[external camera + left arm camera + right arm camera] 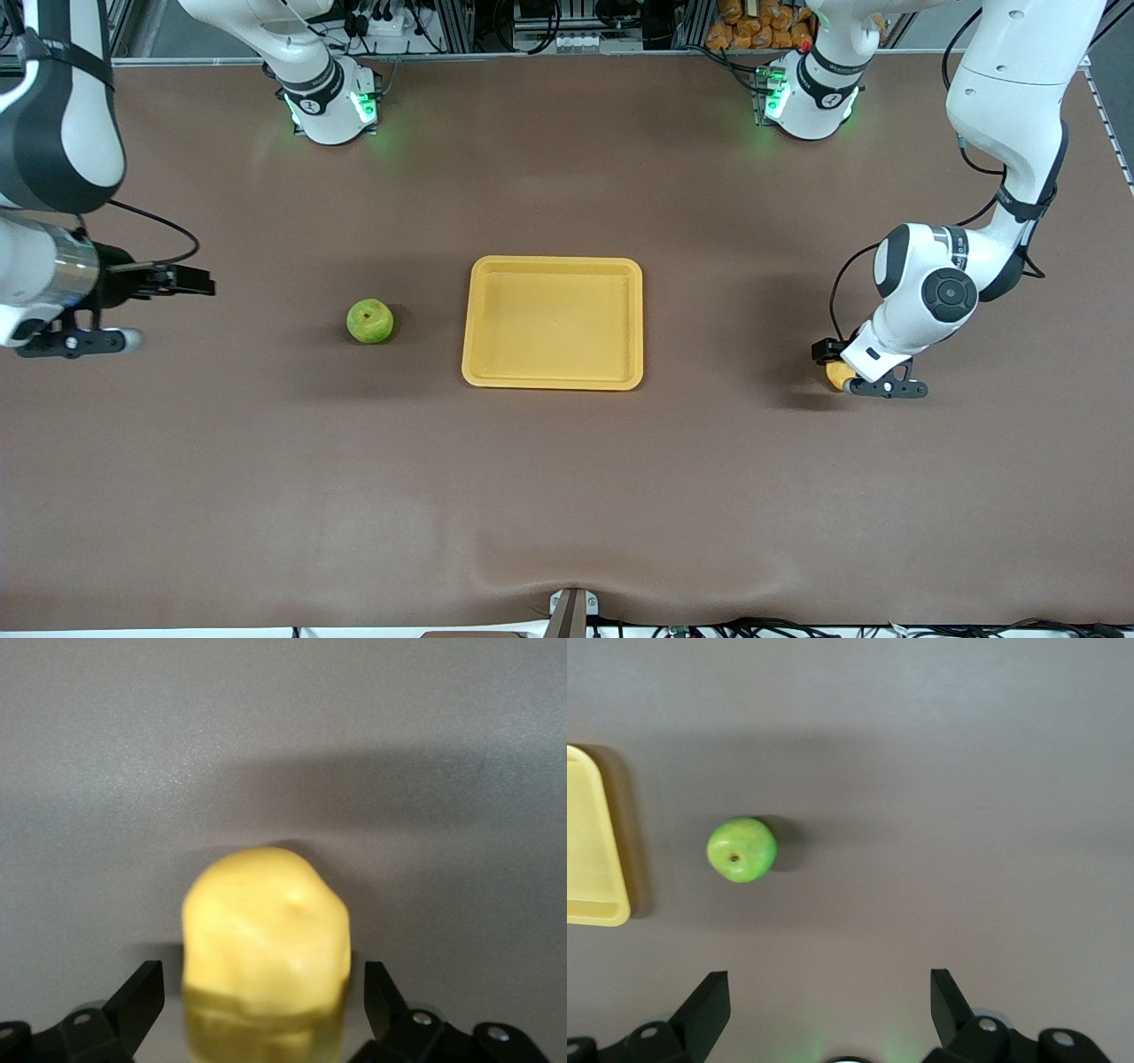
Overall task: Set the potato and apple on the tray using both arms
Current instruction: 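Close the left gripper on the potato while the right gripper reaches the apple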
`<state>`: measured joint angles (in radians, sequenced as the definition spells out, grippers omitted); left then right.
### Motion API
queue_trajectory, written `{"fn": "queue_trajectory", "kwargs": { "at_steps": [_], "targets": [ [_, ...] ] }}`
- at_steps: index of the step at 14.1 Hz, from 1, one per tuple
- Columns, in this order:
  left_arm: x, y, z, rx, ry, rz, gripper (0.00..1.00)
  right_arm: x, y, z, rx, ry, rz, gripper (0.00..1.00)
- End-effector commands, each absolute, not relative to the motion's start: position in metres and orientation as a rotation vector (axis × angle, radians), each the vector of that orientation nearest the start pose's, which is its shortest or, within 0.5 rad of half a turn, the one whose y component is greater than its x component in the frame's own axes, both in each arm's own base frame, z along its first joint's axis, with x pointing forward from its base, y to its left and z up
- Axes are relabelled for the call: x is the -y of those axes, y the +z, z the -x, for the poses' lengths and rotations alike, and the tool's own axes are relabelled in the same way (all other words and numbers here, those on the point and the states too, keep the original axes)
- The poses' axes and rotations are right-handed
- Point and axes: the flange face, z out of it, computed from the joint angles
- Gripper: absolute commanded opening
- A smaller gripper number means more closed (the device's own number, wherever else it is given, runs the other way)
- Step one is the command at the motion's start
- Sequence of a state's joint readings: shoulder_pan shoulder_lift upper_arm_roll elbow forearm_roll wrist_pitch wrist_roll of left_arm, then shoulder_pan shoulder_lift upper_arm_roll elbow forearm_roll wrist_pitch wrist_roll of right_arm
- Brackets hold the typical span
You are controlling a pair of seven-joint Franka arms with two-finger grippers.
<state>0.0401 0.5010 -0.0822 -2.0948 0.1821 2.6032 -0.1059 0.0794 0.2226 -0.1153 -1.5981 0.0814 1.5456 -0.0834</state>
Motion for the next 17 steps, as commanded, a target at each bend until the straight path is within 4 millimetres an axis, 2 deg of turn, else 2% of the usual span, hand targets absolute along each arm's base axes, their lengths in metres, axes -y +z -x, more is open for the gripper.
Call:
{"fn": "queue_trajectory", "kwargs": {
  "at_steps": [1, 2, 3, 6, 9, 13, 15, 17],
  "targets": [
    [0.032, 0.182, -0.584, -0.111, -0.052, 3.076, 0.4, 0.004, 0.467, -0.592, 0.005, 0.423, 3.0, 1.0],
    [0.032, 0.182, -0.584, -0.101, -0.052, 3.075, 0.18, 0.001, 0.461, -0.591, 0.01, 0.43, 2.999, 1.0],
    [0.033, 0.184, -0.585, -0.085, -0.06, 3.076, 0.01, -0.001, 0.455, -0.591, 0.014, 0.437, 2.998, 1.0],
    [0.036, 0.187, -0.588, -0.062, -0.073, 3.077, 0.0, -0.005, 0.441, -0.589, 0.007, 0.441, 2.999, 1.0],
    [0.045, 0.199, -0.597, -0.025, -0.116, 3.079, 0.0, -0.035, 0.428, -0.587, -0.06, 0.44, 3.014, 1.0],
    [0.063, 0.212, -0.605, 0.041, -0.159, 3.083, 0.0, -0.056, 0.398, -0.584, -0.085, 0.419, 3.029, 1.0],
    [0.079, 0.219, -0.605, 0.07, -0.18, 3.087, 0.0, -0.067, 0.388, -0.58, -0.089, 0.42, 3.035, 1.0],
    [0.111, 0.229, -0.6, 0.112, -0.183, 3.087, 0.0, -0.074, 0.379, -0.581, -0.078, 0.427, 3.039, 1.0]
  ]
}}
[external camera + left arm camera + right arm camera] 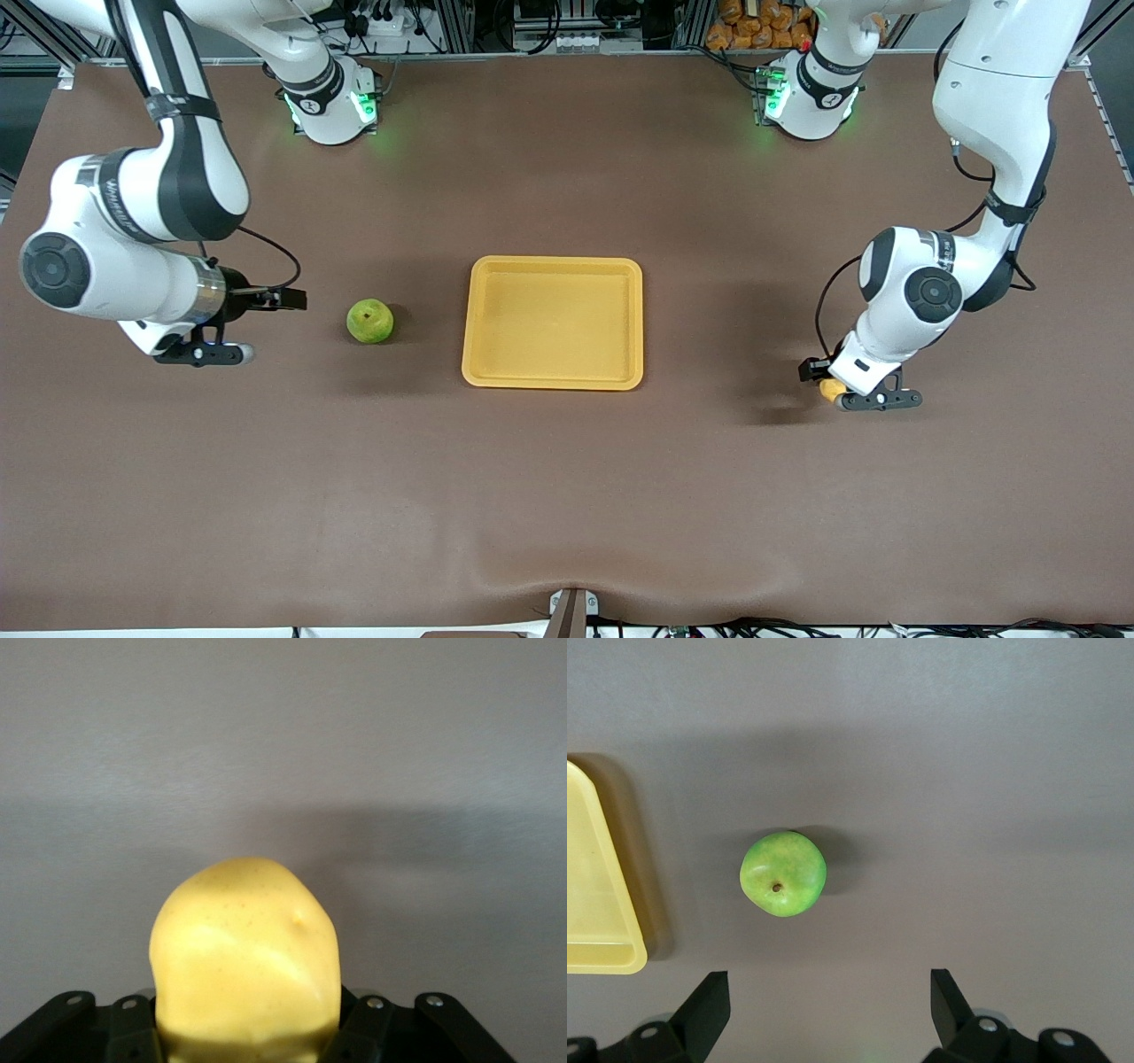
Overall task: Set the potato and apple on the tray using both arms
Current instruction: 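Carry the potato onto the tray while the right gripper grasps the apple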
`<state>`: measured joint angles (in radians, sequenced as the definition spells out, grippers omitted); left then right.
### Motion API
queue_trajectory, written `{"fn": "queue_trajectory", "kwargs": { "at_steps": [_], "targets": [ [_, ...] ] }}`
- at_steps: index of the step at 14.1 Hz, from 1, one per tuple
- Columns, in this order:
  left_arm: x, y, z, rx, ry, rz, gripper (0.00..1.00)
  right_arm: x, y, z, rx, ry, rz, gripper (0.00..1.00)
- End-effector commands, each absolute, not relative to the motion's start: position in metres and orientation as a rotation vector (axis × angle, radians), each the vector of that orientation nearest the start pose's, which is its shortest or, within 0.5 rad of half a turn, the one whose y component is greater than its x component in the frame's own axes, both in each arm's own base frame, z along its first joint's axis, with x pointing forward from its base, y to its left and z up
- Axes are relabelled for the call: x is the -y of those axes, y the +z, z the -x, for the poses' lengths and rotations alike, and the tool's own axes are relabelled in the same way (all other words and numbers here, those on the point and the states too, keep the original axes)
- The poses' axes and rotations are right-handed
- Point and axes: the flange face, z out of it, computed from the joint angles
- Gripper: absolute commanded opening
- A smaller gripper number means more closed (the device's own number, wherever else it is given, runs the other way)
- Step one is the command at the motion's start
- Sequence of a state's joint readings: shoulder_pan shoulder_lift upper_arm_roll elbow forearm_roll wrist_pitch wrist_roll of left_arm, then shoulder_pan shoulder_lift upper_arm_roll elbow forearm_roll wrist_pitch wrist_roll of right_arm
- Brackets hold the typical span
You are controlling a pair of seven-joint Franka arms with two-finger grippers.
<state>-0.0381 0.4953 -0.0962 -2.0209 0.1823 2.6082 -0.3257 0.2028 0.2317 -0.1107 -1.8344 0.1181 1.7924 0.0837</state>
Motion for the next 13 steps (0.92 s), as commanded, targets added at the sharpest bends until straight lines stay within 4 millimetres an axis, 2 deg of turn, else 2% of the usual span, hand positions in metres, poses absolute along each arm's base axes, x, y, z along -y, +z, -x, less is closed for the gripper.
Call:
{"fn": "queue_trajectory", "kwargs": {
  "at_steps": [1, 3, 6, 8, 9, 12, 13],
  "targets": [
    [0.13, 0.233, -0.595, 0.134, -0.164, 3.081, 0.0, -0.077, 0.371, -0.582, -0.073, 0.439, 3.041, 1.0],
    [0.173, 0.247, -0.588, 0.183, -0.141, 3.071, 0.0, -0.088, 0.361, -0.583, -0.066, 0.446, 3.048, 1.0],
    [0.259, 0.263, -0.572, 0.282, -0.122, 3.049, 0.0, -0.104, 0.347, -0.584, -0.041, 0.443, 3.059, 1.0],
    [0.311, 0.27, -0.562, 0.363, -0.171, 3.058, 0.0, -0.109, 0.326, -0.578, -0.035, 0.405, 3.067, 1.0],
    [0.335, 0.27, -0.55, 0.369, -0.157, 3.043, 0.0, -0.112, 0.317, -0.575, -0.032, 0.382, 3.071, 1.0],
    [0.389, 0.284, -0.529, 0.416, -0.181, 3.056, 0.0, -0.116, 0.291, -0.563, -0.07, 0.338, 3.082, 1.0],
    [0.408, 0.283, -0.53, 0.453, -0.197, 3.065, 0.01, -0.123, 0.283, -0.558, -0.082, 0.325, 3.088, 1.0]
  ]
}}
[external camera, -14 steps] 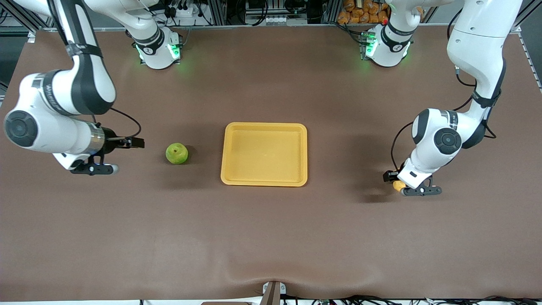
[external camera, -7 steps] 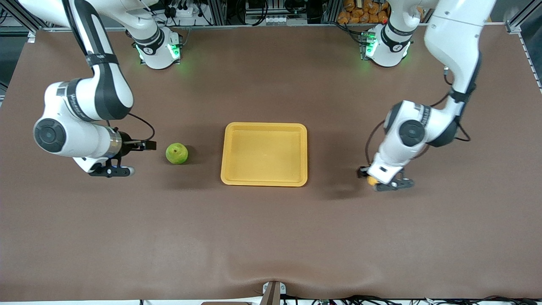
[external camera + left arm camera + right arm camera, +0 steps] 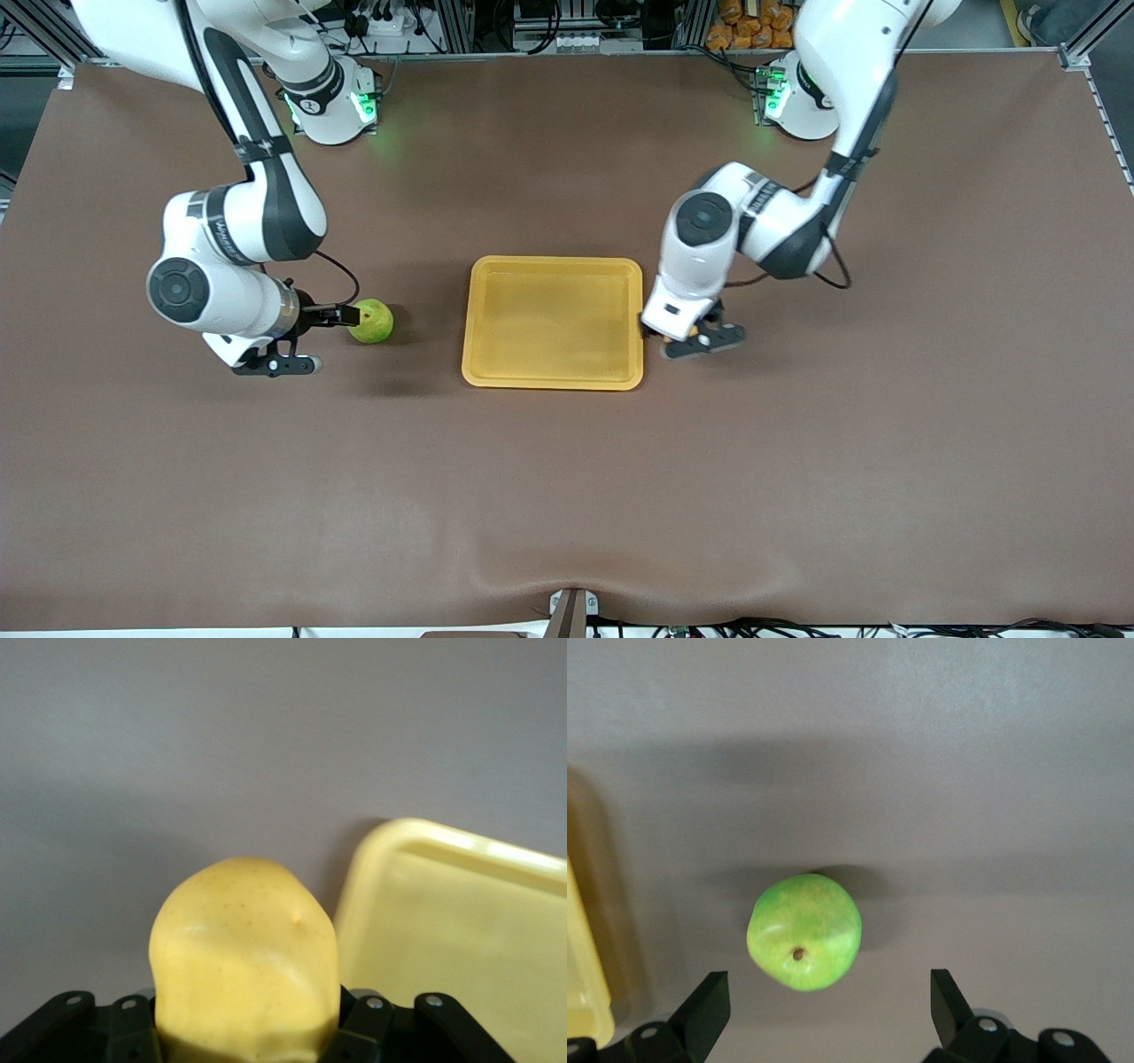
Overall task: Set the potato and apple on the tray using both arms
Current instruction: 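Carry the potato onto the tray while the right gripper grasps the apple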
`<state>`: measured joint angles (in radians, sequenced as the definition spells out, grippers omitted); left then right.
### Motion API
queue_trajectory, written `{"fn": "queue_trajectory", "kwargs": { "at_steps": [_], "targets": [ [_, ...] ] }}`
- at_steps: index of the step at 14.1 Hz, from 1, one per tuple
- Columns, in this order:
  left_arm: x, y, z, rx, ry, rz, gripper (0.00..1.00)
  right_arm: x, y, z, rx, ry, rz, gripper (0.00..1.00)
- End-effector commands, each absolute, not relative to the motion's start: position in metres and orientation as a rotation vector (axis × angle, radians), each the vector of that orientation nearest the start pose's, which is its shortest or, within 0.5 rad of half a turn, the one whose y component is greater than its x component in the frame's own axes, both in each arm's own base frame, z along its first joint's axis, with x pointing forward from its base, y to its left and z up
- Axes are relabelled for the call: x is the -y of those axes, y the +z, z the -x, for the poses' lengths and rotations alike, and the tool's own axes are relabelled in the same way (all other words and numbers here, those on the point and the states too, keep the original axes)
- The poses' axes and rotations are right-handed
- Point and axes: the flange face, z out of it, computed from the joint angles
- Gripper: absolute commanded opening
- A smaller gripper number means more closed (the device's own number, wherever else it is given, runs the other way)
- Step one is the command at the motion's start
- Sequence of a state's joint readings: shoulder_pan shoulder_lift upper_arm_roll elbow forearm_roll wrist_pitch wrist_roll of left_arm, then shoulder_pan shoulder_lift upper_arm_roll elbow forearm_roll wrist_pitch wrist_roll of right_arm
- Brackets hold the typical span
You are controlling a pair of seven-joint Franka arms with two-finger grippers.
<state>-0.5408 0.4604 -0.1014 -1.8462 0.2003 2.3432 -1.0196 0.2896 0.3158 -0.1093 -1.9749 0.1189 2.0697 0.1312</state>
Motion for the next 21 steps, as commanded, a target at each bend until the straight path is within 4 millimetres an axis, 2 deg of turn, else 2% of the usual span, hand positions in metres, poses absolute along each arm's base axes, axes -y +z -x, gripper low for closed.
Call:
{"fn": "queue_trajectory", "kwargs": {
  "at_steps": [1, 2, 4, 5, 6, 8, 10, 11, 14, 16, 17, 18, 19, 21],
  "targets": [
    [0.425, 0.279, -0.534, 0.479, -0.21, 3.075, 0.02, -0.135, 0.276, -0.553, -0.091, 0.309, 3.095, 1.0],
    [0.441, 0.267, -0.535, 0.483, -0.208, 3.079, 0.02, -0.144, 0.268, -0.549, -0.104, 0.3, 3.101, 1.0],
    [0.472, 0.231, -0.525, 0.429, -0.175, 3.08, 0.02, -0.155, 0.256, -0.545, -0.08, 0.287, 3.108, 1.0],
    [0.481, 0.219, -0.523, 0.413, -0.167, 3.079, 0.02, -0.155, 0.253, -0.544, -0.081, 0.289, 3.11, 1.0],
    [0.486, 0.217, -0.52, 0.403, -0.166, 3.082, 0.04, -0.155, 0.25, -0.544, -0.079, 0.296, 3.111, 1.0],
    [0.488, 0.217, -0.517, 0.398, -0.165, 3.082, 0.08, -0.157, 0.248, -0.543, -0.074, 0.303, 3.113, 1.0],
    [0.487, 0.208, -0.516, 0.408, -0.151, 3.071, 0.13, -0.16, 0.243, -0.538, -0.07, 0.302, 3.117, 1.0],
    [0.486, 0.204, -0.515, 0.409, -0.145, 3.067, 0.21, -0.16, 0.243, -0.538, -0.072, 0.295, 3.118, 1.0],
    [0.484, 0.191, -0.512, 0.403, -0.123, 3.054, 0.36, -0.156, 0.234, -0.538, -0.077, 0.311, 3.125, 1.0],
    [0.482, 0.179, -0.509, 0.402, -0.1, 3.037, 0.37, -0.155, 0.23, -0.538, -0.076, 0.314, 3.131, 1.0],
    [0.481, 0.178, -0.509, 0.401, -0.096, 3.033, 0.42, -0.155, 0.228, -0.539, -0.076, 0.304, 3.131, 1.0],
    [0.481, 0.178, -0.509, 0.401, -0.096, 3.033, 0.59, -0.155, 0.226, -0.539, -0.075, 0.303, 3.133, 1.0],
    [0.48, 0.179, -0.511, 0.406, -0.099, 3.033, 1.0, -0.152, 0.223, -0.539, -0.08, 0.307, 3.135, 1.0],
    [0.48, 0.185, -0.512, 0.411, -0.109, 3.036, 1.0, -0.151, 0.22, -0.539, -0.083, 0.316, 3.137, 1.0]
  ]
}}
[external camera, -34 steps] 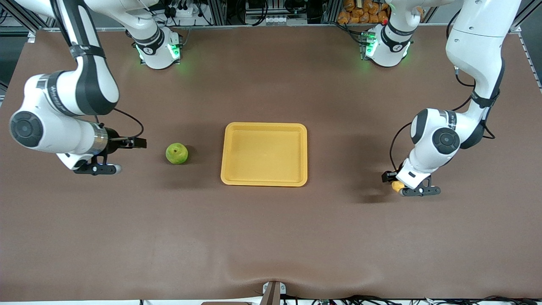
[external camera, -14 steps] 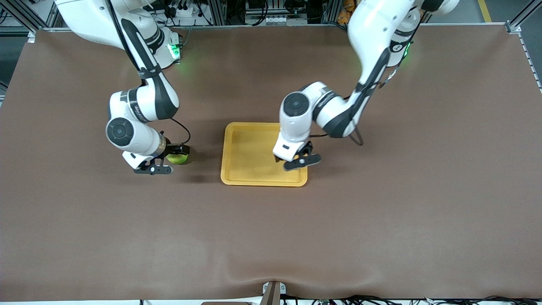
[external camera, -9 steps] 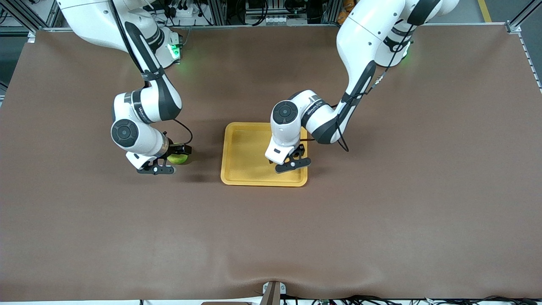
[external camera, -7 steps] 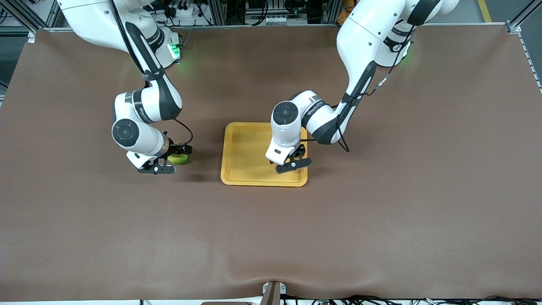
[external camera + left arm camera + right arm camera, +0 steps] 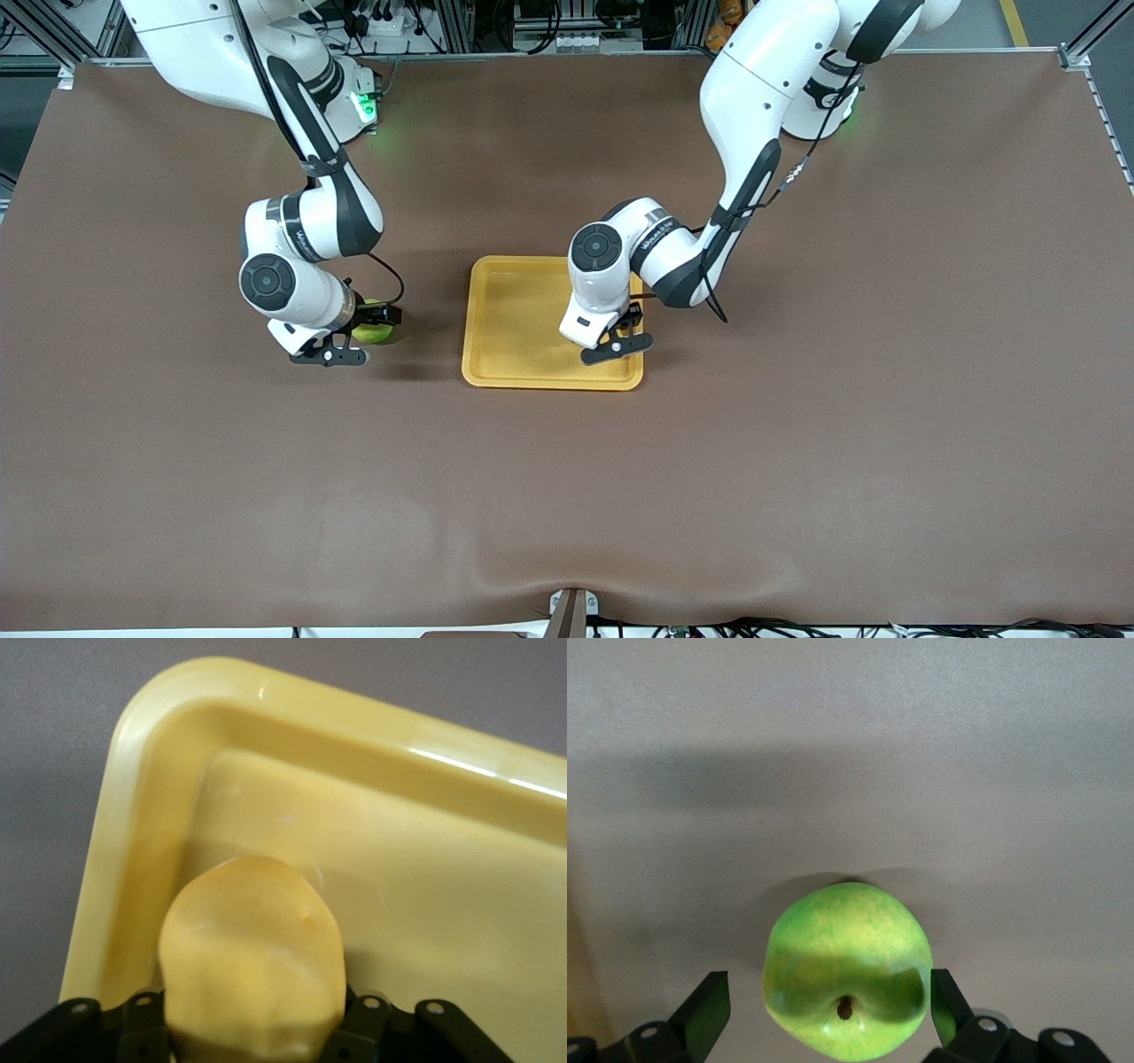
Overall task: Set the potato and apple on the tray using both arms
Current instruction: 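Release the potato on the tray and withdraw the left gripper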
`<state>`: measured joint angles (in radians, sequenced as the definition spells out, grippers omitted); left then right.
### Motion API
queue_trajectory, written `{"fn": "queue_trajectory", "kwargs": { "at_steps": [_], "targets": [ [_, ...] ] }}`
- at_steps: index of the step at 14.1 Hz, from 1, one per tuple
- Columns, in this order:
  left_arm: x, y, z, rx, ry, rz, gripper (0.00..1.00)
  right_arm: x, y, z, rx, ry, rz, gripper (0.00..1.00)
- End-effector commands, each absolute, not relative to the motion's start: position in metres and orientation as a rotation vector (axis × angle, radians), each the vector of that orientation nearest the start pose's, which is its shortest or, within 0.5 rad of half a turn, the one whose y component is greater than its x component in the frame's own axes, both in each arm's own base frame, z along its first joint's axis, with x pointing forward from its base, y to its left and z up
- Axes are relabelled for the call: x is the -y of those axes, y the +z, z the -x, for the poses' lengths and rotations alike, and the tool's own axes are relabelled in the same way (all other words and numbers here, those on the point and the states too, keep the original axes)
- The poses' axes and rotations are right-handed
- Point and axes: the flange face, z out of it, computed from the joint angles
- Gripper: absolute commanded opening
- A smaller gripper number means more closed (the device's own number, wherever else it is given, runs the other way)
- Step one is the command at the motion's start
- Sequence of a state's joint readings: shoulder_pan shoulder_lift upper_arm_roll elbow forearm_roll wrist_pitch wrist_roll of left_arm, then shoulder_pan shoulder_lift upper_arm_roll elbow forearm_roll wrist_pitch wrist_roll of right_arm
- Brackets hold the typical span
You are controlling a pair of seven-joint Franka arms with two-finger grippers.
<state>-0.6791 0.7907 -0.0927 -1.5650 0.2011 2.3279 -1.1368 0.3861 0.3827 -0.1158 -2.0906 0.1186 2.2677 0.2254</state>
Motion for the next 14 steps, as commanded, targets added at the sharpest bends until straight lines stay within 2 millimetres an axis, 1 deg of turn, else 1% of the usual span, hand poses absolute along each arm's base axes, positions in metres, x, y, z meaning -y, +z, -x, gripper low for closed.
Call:
{"fn": "queue_trajectory", "kwargs": {
  "at_steps": [1, 2, 3, 4, 5, 6, 7, 8, 9, 10, 12, 13, 14],
  "targets": [
    [0.481, 0.189, -0.512, 0.411, -0.108, 3.035, 1.0, -0.151, 0.217, -0.539, -0.084, 0.321, 3.138, 1.0],
    [0.479, 0.199, -0.514, 0.415, -0.107, 3.025, 1.0, -0.15, 0.215, -0.538, -0.086, 0.328, 3.139, 1.0],
    [0.476, 0.213, -0.518, 0.423, -0.108, 3.015, 1.0, -0.148, 0.214, -0.538, -0.091, 0.33, 3.139, 1.0],
    [0.473, 0.233, -0.521, 0.428, -0.115, 3.01, 1.0, -0.147, 0.213, -0.536, -0.092, 0.334, 3.139, 0.98],
    [0.466, 0.256, -0.526, 0.441, -0.13, 3.004, 1.0, -0.147, 0.211, -0.535, -0.091, 0.329, 3.14, 0.86],
    [0.458, 0.282, -0.532, 0.465, -0.147, 3.002, 1.0, -0.146, 0.208, -0.533, -0.092, 0.312, 3.141, 0.74],
    [0.445, 0.306, -0.542, 0.507, -0.164, 3.0, 1.0, -0.145, 0.205, -0.531, -0.092, 0.298, 3.141, 0.58],
    [0.428, 0.329, -0.553, 0.551, -0.179, 2.994, 1.0, -0.146, 0.205, -0.53, -0.09, 0.293, 3.141, 0.29],
    [0.404, 0.347, -0.567, 0.595, -0.186, 2.982, 1.0, -0.146, 0.206, -0.53, -0.089, 0.298, 3.141, 0.0],
    [0.376, 0.366, -0.583, 0.628, -0.187, 2.981, 1.0, -0.148, 0.207, -0.53, -0.087, 0.298, 3.14, 0.0],
    [0.322, 0.396, -0.609, 0.672, -0.199, 2.978, 1.0, -0.151, 0.215, -0.531, -0.081, 0.314, 3.137, 0.0],
    [0.293, 0.411, -0.62, 0.686, -0.206, 2.975, 1.0, -0.154, 0.226, -0.535, -0.084, 0.333, 3.133, 0.0],
    [0.268, 0.426, -0.627, 0.697, -0.208, 2.981, 1.0, -0.158, 0.234, -0.538, -0.11, 0.36, 3.133, 0.0]
  ]
}}
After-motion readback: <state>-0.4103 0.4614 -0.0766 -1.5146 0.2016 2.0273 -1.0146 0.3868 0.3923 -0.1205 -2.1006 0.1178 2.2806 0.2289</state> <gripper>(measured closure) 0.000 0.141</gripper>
